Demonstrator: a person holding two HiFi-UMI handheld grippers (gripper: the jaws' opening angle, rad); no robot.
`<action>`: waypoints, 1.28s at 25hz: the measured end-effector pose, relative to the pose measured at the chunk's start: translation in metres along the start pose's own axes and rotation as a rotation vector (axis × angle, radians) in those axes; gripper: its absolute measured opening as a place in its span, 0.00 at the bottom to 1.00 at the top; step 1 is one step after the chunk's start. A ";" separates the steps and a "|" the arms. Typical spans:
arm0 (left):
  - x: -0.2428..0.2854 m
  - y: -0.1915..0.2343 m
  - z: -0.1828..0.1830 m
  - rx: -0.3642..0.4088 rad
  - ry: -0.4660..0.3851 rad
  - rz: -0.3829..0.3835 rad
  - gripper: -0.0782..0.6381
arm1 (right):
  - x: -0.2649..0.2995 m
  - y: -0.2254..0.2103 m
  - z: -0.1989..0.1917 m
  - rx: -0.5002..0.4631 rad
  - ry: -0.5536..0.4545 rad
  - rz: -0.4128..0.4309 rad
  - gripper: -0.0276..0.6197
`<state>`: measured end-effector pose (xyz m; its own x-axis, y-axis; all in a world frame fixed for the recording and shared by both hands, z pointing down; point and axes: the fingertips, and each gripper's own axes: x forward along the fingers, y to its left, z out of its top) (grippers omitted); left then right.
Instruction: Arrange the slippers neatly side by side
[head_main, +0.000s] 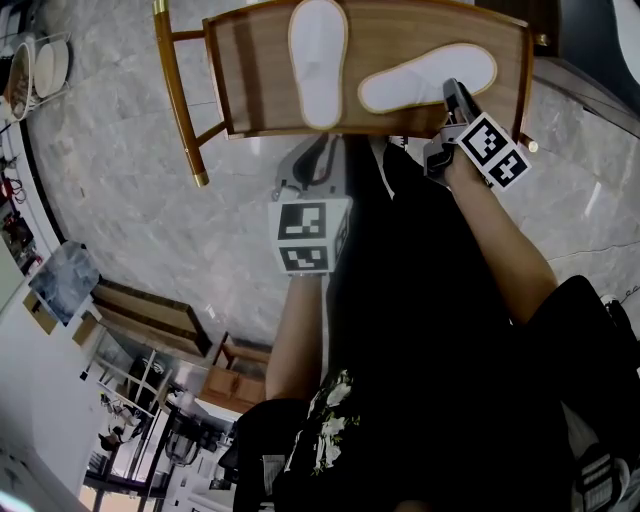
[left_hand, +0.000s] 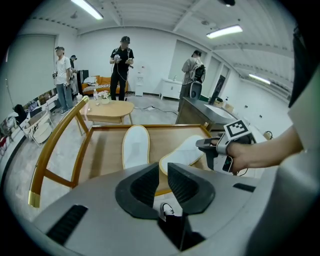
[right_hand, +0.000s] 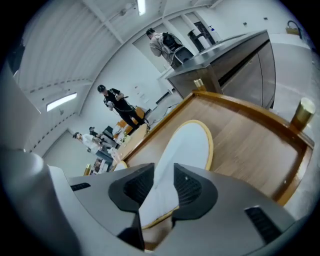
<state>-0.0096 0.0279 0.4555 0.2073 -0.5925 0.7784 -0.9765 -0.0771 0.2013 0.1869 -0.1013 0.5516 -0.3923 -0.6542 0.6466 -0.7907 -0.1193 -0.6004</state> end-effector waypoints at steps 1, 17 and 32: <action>0.001 -0.001 -0.001 0.000 0.002 -0.002 0.18 | 0.001 -0.001 -0.001 0.018 0.000 0.010 0.25; 0.004 0.009 0.004 -0.022 0.000 0.028 0.14 | -0.003 0.027 0.009 -0.185 0.006 0.116 0.05; 0.044 0.039 0.030 0.013 -0.030 -0.009 0.11 | -0.061 0.106 0.043 -0.679 0.081 0.232 0.05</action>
<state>-0.0402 -0.0252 0.4802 0.2144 -0.6157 0.7583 -0.9753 -0.0932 0.2001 0.1475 -0.1059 0.4286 -0.5983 -0.5458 0.5866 -0.7900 0.5238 -0.3185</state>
